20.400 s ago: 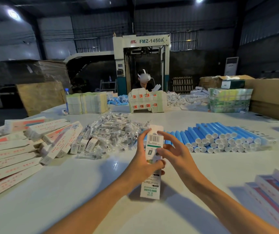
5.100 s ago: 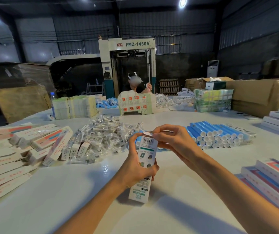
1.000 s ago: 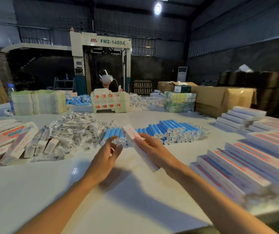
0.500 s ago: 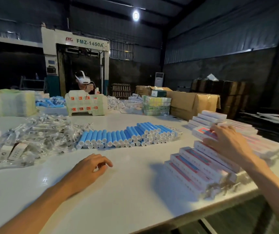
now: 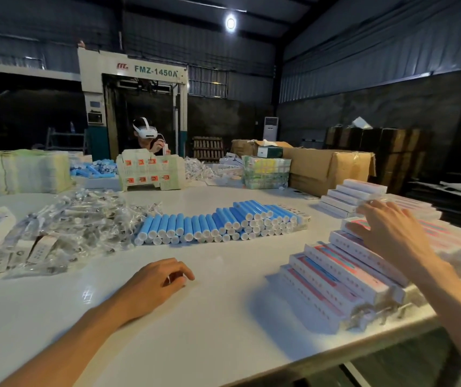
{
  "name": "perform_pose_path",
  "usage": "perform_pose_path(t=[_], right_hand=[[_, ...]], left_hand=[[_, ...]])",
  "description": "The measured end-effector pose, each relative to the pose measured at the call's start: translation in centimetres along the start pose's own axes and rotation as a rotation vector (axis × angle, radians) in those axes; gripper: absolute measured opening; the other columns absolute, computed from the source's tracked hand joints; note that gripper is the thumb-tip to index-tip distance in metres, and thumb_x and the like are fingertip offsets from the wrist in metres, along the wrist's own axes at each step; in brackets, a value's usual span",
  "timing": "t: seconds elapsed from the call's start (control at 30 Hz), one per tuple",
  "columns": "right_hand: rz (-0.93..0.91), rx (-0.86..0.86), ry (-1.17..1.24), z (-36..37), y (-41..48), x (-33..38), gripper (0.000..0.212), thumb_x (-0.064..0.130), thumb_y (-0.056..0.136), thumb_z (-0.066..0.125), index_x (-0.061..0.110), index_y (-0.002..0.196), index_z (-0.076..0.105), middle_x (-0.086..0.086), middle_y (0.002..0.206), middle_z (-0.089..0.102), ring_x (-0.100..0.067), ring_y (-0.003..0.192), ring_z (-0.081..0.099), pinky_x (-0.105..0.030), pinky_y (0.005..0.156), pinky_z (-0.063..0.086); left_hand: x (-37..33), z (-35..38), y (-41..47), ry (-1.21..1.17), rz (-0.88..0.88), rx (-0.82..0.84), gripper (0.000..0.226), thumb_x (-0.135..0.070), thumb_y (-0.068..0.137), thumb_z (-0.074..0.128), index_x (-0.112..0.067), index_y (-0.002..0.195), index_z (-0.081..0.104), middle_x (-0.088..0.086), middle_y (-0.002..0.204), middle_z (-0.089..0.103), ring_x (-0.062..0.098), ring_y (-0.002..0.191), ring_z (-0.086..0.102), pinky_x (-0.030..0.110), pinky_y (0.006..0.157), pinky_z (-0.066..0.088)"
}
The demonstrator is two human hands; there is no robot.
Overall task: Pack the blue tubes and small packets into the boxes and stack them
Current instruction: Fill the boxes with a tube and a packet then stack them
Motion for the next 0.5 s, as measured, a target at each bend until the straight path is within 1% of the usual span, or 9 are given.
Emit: perform_pose_path(t=[0.1, 0.2, 0.27, 0.3, 0.37, 0.4, 0.47, 0.5], right_hand=[[-0.051, -0.035, 0.286, -1.3, 1.3, 5.7, 0.036, 0.047, 0.096, 0.066, 0.017, 0.115, 0.072, -0.005, 0.109, 0.074, -0.018, 0.087, 0.069, -0.042, 0.074, 0.063], [-0.16, -0.035, 0.426, -1.8, 2.5, 13.0, 0.027, 0.042, 0.102, 0.061, 0.017, 0.105, 0.073, 0.0, 0.099, 0.075, -0.017, 0.079, 0.068, -0.041, 0.067, 0.061], [-0.23, -0.036, 0.517, -2.1, 3.0, 18.2, 0.028, 0.038, 0.104, 0.057, 0.016, 0.093, 0.072, 0.001, 0.086, 0.075, -0.019, 0.07, 0.067, -0.034, 0.06, 0.057], [-0.258, -0.031, 0.565, -2.1, 3.2, 20.8, 0.031, 0.036, 0.104, 0.056, 0.015, 0.088, 0.071, 0.0, 0.079, 0.073, -0.02, 0.066, 0.066, -0.032, 0.057, 0.055], [-0.291, 0.004, 0.651, -2.0, 3.2, 26.0, 0.033, 0.034, 0.103, 0.055, 0.012, 0.082, 0.068, -0.002, 0.069, 0.068, -0.026, 0.062, 0.063, -0.033, 0.054, 0.049], [-0.307, 0.034, 0.699, -1.7, 3.0, 28.5, 0.032, 0.032, 0.102, 0.055, 0.011, 0.08, 0.067, -0.003, 0.066, 0.065, -0.029, 0.062, 0.062, -0.034, 0.054, 0.048], [-0.354, 0.094, 0.831, -0.6, 2.1, 33.3, 0.029, 0.027, 0.1, 0.055, 0.01, 0.079, 0.065, -0.005, 0.067, 0.066, -0.032, 0.064, 0.062, -0.039, 0.057, 0.049], [-0.376, 0.124, 0.913, 0.2, 1.4, 35.5, 0.028, 0.025, 0.099, 0.056, 0.012, 0.076, 0.064, -0.003, 0.067, 0.065, -0.029, 0.064, 0.061, -0.041, 0.058, 0.049]], left_hand=[[-0.1, -0.2, 0.0, -0.015, -0.016, -0.017, 0.015, -0.029, 0.104, 0.067, -0.043, 0.104, 0.074, -0.014, 0.1, 0.068, 0.009, 0.092, 0.064, 0.022, 0.084, 0.05], [0.0, -0.7, -0.2, -0.005, -0.028, -0.044, 0.022, -0.021, 0.103, 0.067, -0.042, 0.104, 0.075, -0.017, 0.099, 0.068, 0.005, 0.092, 0.063, 0.019, 0.081, 0.049], [0.3, -1.2, -0.1, 0.013, -0.051, -0.081, 0.028, -0.016, 0.102, 0.066, -0.042, 0.105, 0.075, -0.017, 0.098, 0.067, 0.002, 0.09, 0.063, 0.023, 0.082, 0.051], [0.4, -1.5, -0.1, 0.02, -0.066, -0.102, 0.027, -0.016, 0.102, 0.067, -0.042, 0.105, 0.075, -0.017, 0.097, 0.067, 0.003, 0.088, 0.063, 0.027, 0.082, 0.053], [0.5, -2.1, -0.2, 0.044, -0.079, -0.15, 0.022, -0.019, 0.103, 0.066, -0.039, 0.106, 0.075, -0.015, 0.097, 0.067, 0.005, 0.083, 0.062, 0.035, 0.082, 0.055], [0.6, -2.5, -0.3, 0.064, -0.085, -0.182, 0.02, -0.02, 0.103, 0.065, -0.037, 0.106, 0.075, -0.014, 0.097, 0.068, 0.005, 0.081, 0.061, 0.037, 0.081, 0.055], [1.1, -3.5, -0.6, 0.104, -0.143, -0.267, 0.016, -0.025, 0.103, 0.062, -0.036, 0.104, 0.073, -0.013, 0.096, 0.07, 0.009, 0.081, 0.061, 0.037, 0.079, 0.054], [1.6, -4.1, -0.8, 0.12, -0.197, -0.319, 0.013, -0.027, 0.103, 0.061, -0.035, 0.102, 0.071, -0.012, 0.095, 0.071, 0.013, 0.082, 0.063, 0.037, 0.077, 0.053]])
Point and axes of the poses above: each hand's wrist, its own y-axis towards the middle knuckle, its own z-axis out of the palm, x = y × z, the point moved 8 cm from there along y, towards the middle knuckle
